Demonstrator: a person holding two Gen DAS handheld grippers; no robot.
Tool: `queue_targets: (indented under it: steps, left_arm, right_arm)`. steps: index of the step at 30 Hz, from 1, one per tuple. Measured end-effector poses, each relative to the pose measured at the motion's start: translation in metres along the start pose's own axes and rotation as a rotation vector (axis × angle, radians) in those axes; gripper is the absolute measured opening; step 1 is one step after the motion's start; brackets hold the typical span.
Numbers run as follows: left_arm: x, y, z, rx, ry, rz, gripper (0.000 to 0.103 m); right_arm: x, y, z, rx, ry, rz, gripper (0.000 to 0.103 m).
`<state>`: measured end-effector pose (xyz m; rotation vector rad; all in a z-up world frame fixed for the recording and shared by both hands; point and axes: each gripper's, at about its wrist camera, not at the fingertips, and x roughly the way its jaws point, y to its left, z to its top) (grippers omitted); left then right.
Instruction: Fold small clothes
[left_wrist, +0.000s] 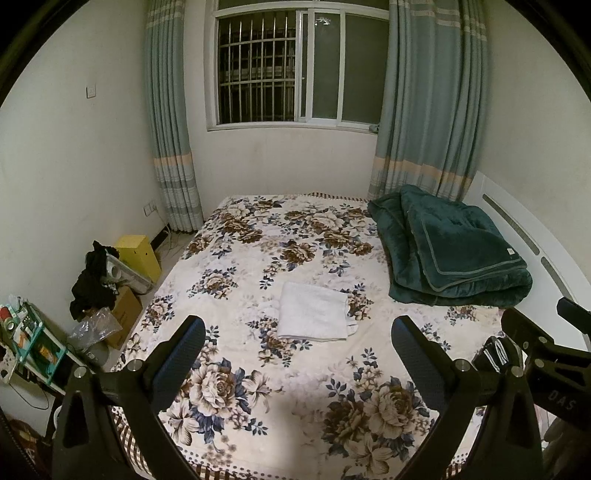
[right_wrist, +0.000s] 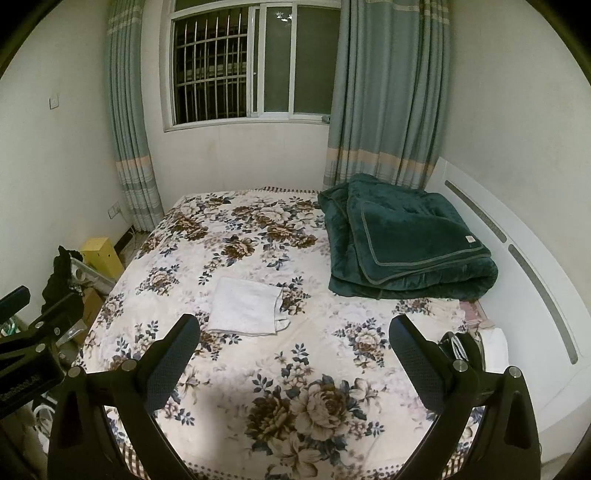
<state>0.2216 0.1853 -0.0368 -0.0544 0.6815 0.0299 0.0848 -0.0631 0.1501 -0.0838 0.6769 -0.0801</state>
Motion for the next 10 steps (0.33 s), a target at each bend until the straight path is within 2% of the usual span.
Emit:
queue_targets:
  steps: [10]
  left_arm:
    - [-0.003,-0.0006,0.0021,0.008,-0.011,0.002,0.103]
  right_arm:
    - [-0.0016,-0.0005,-0.0016,0.003,0.0,0.0,0.103]
